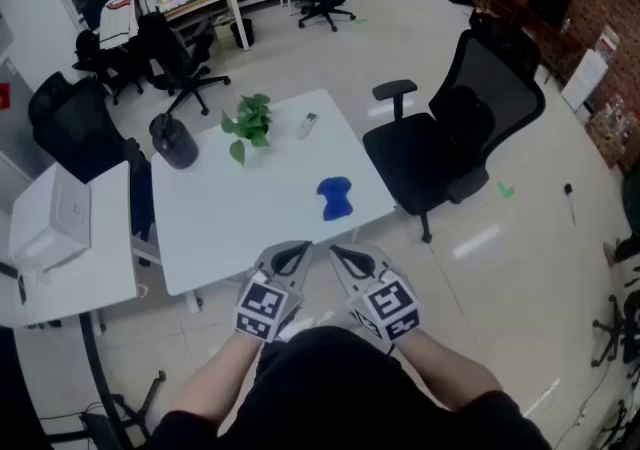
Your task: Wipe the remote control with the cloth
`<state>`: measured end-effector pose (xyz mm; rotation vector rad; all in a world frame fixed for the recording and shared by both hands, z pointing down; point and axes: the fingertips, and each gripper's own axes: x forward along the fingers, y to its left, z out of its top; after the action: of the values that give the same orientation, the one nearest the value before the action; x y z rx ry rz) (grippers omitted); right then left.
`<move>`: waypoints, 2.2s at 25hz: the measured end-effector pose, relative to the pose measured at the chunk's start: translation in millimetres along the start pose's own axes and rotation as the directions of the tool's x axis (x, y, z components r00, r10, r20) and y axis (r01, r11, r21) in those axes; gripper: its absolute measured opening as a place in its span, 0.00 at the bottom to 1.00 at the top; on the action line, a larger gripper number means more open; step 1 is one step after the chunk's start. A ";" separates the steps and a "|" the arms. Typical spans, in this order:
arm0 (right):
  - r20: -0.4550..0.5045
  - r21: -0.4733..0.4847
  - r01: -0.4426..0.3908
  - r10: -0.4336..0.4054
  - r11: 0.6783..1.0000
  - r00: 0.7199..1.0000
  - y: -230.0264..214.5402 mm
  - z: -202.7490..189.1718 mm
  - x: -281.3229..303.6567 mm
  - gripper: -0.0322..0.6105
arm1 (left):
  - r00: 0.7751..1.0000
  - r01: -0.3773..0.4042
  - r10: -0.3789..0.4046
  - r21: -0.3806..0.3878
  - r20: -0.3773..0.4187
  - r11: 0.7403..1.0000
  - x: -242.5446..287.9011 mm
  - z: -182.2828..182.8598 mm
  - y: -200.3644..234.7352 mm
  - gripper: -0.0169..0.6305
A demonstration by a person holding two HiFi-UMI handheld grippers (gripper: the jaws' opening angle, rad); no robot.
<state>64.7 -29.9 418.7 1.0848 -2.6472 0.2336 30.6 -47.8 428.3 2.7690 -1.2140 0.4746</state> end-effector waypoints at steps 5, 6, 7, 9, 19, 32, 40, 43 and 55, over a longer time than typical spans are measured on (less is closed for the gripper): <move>-0.026 0.002 -0.029 0.029 1.000 0.999 -11.7 -5.1 -9.6 0.05 | 0.999 -0.035 0.035 0.003 -0.006 0.999 24.2 12.2 1.9 0.03; -0.029 0.007 -0.031 0.031 1.000 0.999 -15.9 -4.7 -7.4 0.05 | 0.999 -0.041 0.041 0.003 -0.006 0.999 30.2 15.2 6.9 0.03; -0.031 0.011 -0.031 0.031 0.999 0.999 -21.2 -4.1 -3.7 0.05 | 0.999 -0.047 0.047 0.003 -0.006 0.999 36.7 17.8 12.4 0.03; -0.033 0.014 -0.022 0.022 1.000 0.999 -36.1 -3.2 8.9 0.05 | 0.998 -0.056 0.056 0.003 -0.004 0.998 52.0 21.5 25.3 0.03; -0.079 0.084 0.061 -0.055 0.995 0.995 -130.8 10.7 115.6 0.05 | 0.995 -0.085 0.083 -0.029 -0.054 0.996 159.4 13.6 140.1 0.03; -0.227 0.200 0.172 -0.125 0.964 0.966 -224.2 -21.3 243.9 0.07 | 0.963 -0.135 0.122 -0.040 -0.239 0.990 327.6 -54.5 286.7 0.27; -0.261 0.257 0.191 -0.122 0.947 0.958 -246.8 -48.4 273.0 0.07 | 0.915 -0.159 0.135 -0.033 -0.381 0.987 402.9 -120.5 328.1 0.39; -0.279 0.275 0.191 -0.112 0.942 0.954 -245.8 -60.5 274.3 0.07 | 0.896 -0.156 0.128 -0.031 -0.425 0.987 419.4 -138.2 334.2 0.41; -0.303 0.304 0.187 -0.092 0.934 0.949 -242.8 -76.9 270.8 0.07 | 0.859 -0.156 0.090 -0.092 -0.504 0.983 452.5 -163.5 348.9 0.41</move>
<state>65.5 -361.7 586.2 1.2284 -2.3109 0.7665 24.2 -572.5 707.4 2.2534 -1.2329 1.0092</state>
